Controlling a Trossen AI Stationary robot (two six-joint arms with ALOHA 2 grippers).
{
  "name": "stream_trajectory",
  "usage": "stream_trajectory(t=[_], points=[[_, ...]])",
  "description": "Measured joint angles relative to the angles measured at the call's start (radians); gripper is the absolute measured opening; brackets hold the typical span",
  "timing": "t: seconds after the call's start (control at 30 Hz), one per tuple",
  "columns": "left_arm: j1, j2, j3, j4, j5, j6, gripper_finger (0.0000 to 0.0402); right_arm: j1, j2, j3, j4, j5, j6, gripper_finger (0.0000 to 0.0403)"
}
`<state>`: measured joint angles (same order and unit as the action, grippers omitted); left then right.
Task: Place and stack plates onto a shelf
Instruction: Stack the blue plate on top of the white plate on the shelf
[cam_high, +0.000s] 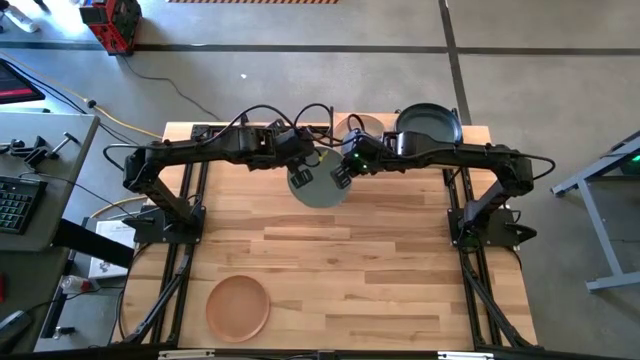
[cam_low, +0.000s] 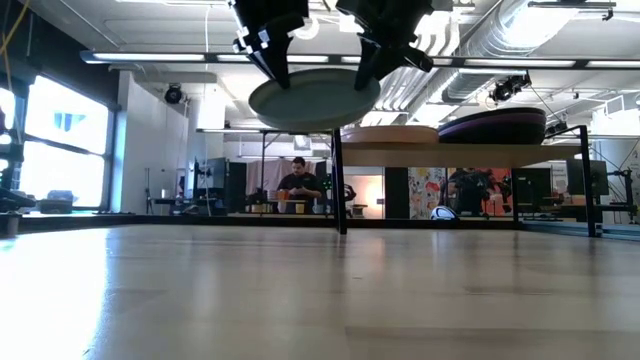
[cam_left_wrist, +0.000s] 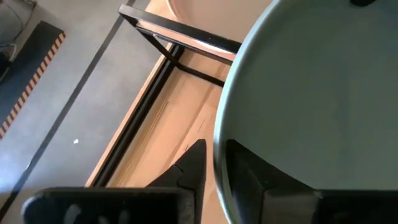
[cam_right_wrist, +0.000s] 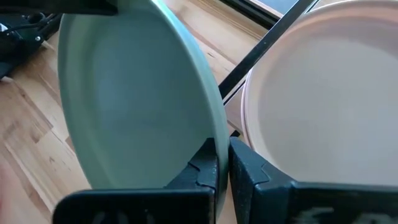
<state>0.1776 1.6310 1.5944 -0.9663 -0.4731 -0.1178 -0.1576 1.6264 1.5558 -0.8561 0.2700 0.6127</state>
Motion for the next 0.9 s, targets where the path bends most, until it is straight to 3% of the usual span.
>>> stream_trajectory(t=[0.23,0.57,0.9], points=[[0.000,-0.001,0.000,0.037,0.021,-0.028,0.0086,-0.001,-0.001,0.001,-0.010,0.009,0.018,0.0000],[-0.001,-0.054,0.000,0.029,0.019,-0.035,0.0090,-0.030,-0.038,0.001,-0.100,0.015,0.042,0.0000],[-0.001,-0.120,0.001,-0.013,0.018,-0.019,0.0090,-0.188,-0.137,0.001,-0.151,-0.010,-0.053,0.0000]])
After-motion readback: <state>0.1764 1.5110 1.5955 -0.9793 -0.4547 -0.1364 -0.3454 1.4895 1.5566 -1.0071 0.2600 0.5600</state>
